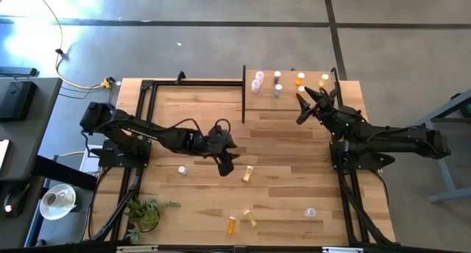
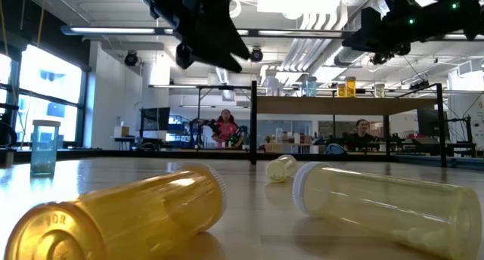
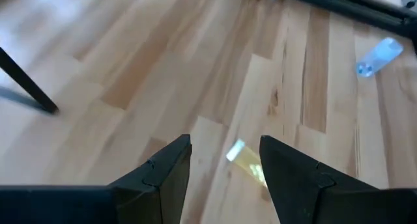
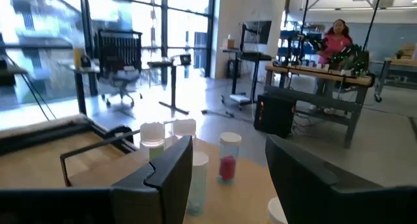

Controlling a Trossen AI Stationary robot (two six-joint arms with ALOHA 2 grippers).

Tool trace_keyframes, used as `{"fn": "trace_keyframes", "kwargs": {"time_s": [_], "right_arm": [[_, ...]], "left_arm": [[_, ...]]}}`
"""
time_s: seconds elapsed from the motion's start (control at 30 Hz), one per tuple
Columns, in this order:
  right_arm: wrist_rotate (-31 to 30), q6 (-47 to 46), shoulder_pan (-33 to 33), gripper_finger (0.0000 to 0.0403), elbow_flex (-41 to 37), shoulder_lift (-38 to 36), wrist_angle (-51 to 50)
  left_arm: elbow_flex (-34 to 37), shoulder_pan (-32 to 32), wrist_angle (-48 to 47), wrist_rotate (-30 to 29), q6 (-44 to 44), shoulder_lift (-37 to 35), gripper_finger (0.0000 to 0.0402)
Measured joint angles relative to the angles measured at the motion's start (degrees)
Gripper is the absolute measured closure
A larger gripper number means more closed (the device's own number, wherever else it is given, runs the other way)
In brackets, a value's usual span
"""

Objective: Pick and place medicine bottles onto shelf by color
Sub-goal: Put the top yellow pill bottle on the shelf aligned with the other yellow pill bottle

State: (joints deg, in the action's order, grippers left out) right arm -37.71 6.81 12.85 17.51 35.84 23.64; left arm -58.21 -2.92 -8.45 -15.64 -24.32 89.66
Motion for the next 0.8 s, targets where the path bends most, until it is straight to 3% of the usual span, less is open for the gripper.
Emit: {"fn": "trace_keyframes", "kwargs": {"time_s": [0.27,0.57,0.8], "right_arm": [[-2.9,-1.9,-3.4,0.0217,8.1,2.5,-13.4],[-2.9,-1.9,-5.9,0.0217,9.2,2.8,-14.2],[-4.2,-1.8,-6.1,0.0217,9.2,3.3,-14.8]], "left_arm": [[-0.7,-2.0,-0.1,1.4,-5.3,1.7,0.0229],[-8.3,-2.9,-8.2,-0.3,-5.6,3.0,0.0229],[-10.5,-3.9,-8.1,-0.3,-9.5,8.9,0.0229]]}}
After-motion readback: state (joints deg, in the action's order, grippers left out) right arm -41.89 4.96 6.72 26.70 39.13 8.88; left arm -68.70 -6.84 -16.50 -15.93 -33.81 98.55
